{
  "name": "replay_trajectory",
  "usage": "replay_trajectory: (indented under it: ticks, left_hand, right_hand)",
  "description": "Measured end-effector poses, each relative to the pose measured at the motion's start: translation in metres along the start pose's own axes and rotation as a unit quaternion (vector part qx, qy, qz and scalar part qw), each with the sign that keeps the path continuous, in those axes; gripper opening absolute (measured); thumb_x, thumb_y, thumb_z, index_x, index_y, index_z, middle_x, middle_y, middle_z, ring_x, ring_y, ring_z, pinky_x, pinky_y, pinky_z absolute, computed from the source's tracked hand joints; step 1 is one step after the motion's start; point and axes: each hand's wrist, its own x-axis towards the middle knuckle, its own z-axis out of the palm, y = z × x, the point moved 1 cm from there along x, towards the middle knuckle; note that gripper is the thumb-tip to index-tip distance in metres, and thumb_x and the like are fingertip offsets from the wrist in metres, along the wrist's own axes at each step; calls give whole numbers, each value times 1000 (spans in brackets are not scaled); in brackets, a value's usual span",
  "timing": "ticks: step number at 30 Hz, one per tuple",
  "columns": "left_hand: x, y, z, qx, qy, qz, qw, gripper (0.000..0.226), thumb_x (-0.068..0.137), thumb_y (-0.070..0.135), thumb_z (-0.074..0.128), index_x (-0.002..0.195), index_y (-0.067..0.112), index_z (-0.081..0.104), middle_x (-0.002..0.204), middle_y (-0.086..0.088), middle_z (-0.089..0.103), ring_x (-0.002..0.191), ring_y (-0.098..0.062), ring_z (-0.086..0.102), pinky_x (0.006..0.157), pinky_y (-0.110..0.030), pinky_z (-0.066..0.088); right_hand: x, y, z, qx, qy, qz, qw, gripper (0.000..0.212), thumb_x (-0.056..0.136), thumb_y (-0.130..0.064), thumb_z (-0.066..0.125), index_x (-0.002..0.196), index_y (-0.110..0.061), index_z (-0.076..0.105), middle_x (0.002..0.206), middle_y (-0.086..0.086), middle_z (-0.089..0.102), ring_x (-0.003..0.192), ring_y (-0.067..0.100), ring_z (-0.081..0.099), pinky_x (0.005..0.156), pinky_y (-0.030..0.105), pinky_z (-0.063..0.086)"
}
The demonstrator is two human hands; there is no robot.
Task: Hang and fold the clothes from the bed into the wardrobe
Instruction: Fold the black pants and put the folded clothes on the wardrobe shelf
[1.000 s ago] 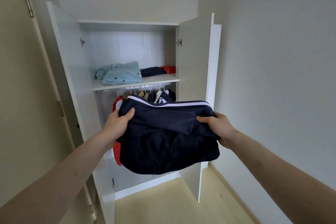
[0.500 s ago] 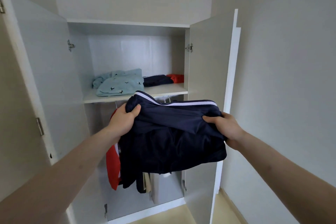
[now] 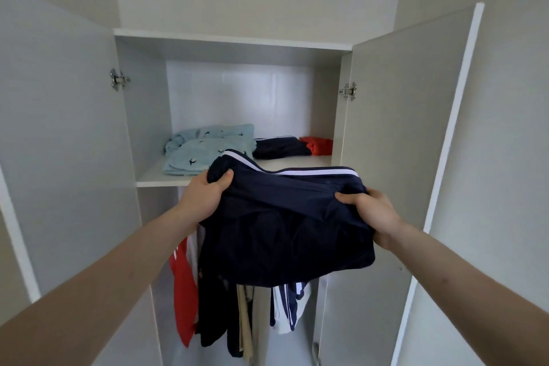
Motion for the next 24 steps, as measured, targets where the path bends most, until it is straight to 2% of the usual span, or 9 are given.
replay_trajectory:
  ticks: [3, 6, 9, 12, 16, 24]
  left_hand:
    - [39, -5, 0, 20, -6, 2, 1000, 29, 91, 53, 68, 106, 29, 73, 109, 5, 75, 104, -21, 69, 103, -47, 52]
    - [82, -9, 3, 23, -12, 10, 1000, 22, 96, 48, 65, 102, 28, 72, 105, 6, 75, 102, -20, 69, 100, -41, 53]
    - [123, -13, 7, 13, -22, 23, 999, 19, 99, 41, 63, 107, 26, 72, 108, 4, 74, 103, -18, 68, 96, -35, 53]
    - [169, -22, 10, 2, -34, 29, 999, 25, 99, 39, 64, 115, 22, 73, 112, 1, 75, 107, -20, 69, 103, -40, 52]
    - [221, -39, 18, 7, -50, 26, 998, 22, 98, 37, 66, 112, 22, 73, 113, 0, 74, 108, -23, 68, 103, -41, 51]
    - [296, -65, 45, 61, -78, -15, 995, 39, 94, 51, 66, 115, 20, 74, 113, -3, 73, 107, -27, 67, 101, -43, 53]
  right_hand:
    - [35, 1, 13, 3, 8, 0, 1000, 28, 82, -9, 79, 110, -10, 74, 99, 8, 80, 92, 28, 77, 90, 45, 61]
    - [71, 2, 29, 2, 19, -2, 1000, 28, 82, -9, 79, 110, -10, 75, 99, 7, 80, 92, 29, 77, 90, 45, 61]
    - [106, -1, 43, -1, 33, -6, 999, 27, 82, -8, 79, 108, -11, 75, 98, 7, 80, 91, 28, 77, 87, 42, 61]
    - [140, -6, 56, -6, 43, -12, 999, 26, 82, -8, 79, 107, -11, 74, 98, 7, 80, 90, 28, 77, 82, 38, 60]
    - [178, 0, 68, -17, 65, -7, 998, 29, 80, -8, 80, 109, -9, 74, 97, 9, 80, 90, 29, 77, 80, 37, 60]
    - [238, 10, 76, -39, 102, 9, 994, 29, 79, -4, 80, 107, -5, 73, 99, 13, 78, 86, 30, 76, 71, 32, 58]
